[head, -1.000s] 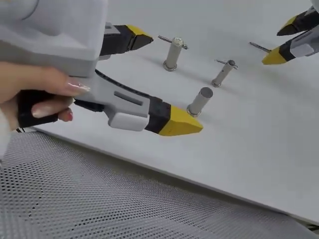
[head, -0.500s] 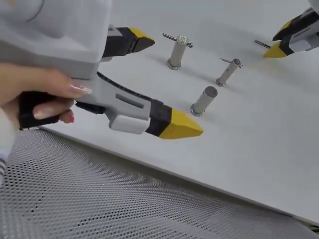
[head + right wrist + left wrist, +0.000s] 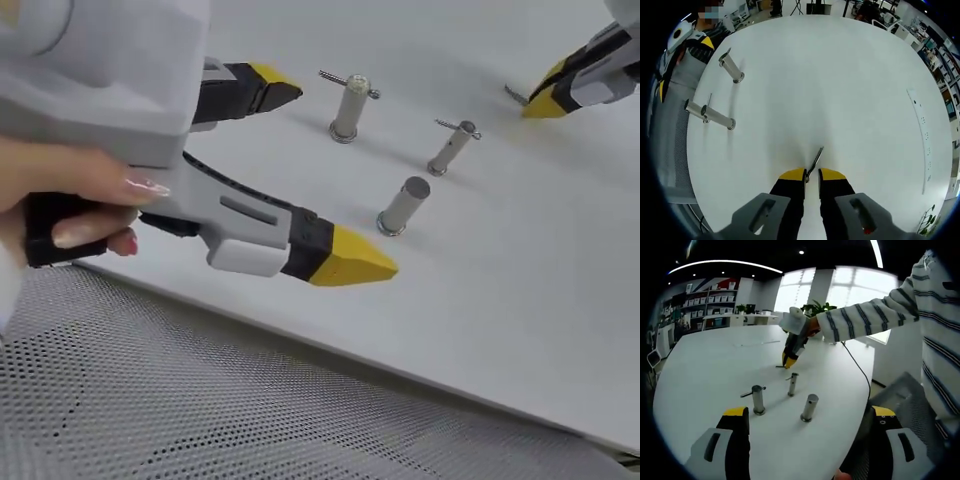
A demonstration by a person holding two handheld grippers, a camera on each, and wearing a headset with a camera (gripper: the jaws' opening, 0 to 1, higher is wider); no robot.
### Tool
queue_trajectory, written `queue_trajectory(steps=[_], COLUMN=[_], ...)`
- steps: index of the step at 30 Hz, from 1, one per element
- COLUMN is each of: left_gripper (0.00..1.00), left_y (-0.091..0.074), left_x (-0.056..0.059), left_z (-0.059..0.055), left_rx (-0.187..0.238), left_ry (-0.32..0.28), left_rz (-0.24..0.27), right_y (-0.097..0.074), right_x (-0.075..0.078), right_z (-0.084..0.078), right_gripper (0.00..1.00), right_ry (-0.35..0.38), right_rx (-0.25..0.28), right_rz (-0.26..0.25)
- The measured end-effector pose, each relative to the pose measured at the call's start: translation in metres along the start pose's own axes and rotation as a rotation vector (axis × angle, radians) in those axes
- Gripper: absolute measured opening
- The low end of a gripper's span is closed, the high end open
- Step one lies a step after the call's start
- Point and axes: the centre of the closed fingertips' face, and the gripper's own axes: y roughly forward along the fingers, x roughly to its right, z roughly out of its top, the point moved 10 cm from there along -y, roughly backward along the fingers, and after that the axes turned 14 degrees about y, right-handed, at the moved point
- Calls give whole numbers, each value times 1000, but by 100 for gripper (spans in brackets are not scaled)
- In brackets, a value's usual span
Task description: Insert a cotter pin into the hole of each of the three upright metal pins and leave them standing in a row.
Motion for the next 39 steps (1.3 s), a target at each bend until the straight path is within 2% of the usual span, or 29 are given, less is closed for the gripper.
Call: queue_trajectory(steps=[2, 4, 5, 8, 10, 13, 15, 17, 18, 19, 20, 21, 23, 25, 28, 31, 33, 34, 37, 39], left_gripper=[99, 99, 99, 99, 99, 99, 99, 99, 98, 94, 90, 89, 89, 89, 91, 89, 87, 88, 91, 91], left_y=[0, 1, 1, 2, 2, 3, 2, 2, 2, 2, 1, 2, 1, 1, 1, 3, 4, 4, 5, 5], left_x=[1, 1, 1, 3, 4, 6, 7, 7, 6, 2, 1, 3, 4, 5, 8, 7, 8, 10, 10, 10], left_z=[0, 0, -1, 1, 2, 3, 4, 5, 4, 4, 3, 3, 4, 5, 6, 5, 4, 2, 1, 1], left_rx=[-2, -7, -19, -15, -30, -38, -26, -10, -11, -25, -33, -22, -19, -15, -37, -41, -49, -61, -38, -35], left_ry=[-18, -30, -55, -2, -23, -16, 0, -13, -25, -14, 14, 29, -3, -1, 33, 4, -40, -104, -34, -26], left_rz=[-4, 7, 18, 1, 0, -7, -29, -34, -15, 44, 56, 37, 25, 19, 9, -4, -16, -29, -34, -31], right_y=[0, 0, -1, 0, 0, -1, -1, -1, 0, 0, 0, 0, 0, -2, -3, -4, -3, -4, -6, -7], right_x=[-1, -2, -2, -3, -4, -6, -6, -6, -4, -4, -4, -4, -4, -7, -6, -6, -4, -9, -11, -13], right_z=[0, 0, 0, 0, 0, 0, 2, 2, 2, 2, 2, 2, 2, 0, -2, -5, -8, -7, -11, -14], right_gripper=[4, 4, 4, 3, 2, 1, 0, 0, 0, 0, 0, 0, 0, 0, 0, 0, 0, 0, 0, 0], right_ry=[-8, -5, -3, -4, -8, -14, -10, -10, -11, -13, -13, -11, -9, -2, 29, 65, 88, 98, 134, 132], right_rx=[-4, -4, -4, -2, -1, -4, -5, -8, -9, -9, -10, -9, -5, 6, 31, 58, 80, 91, 128, 152], right_rz=[-4, -5, -6, -8, -9, -10, -18, -27, -32, -31, -33, -35, -37, -38, -34, -28, -24, -22, -15, -16])
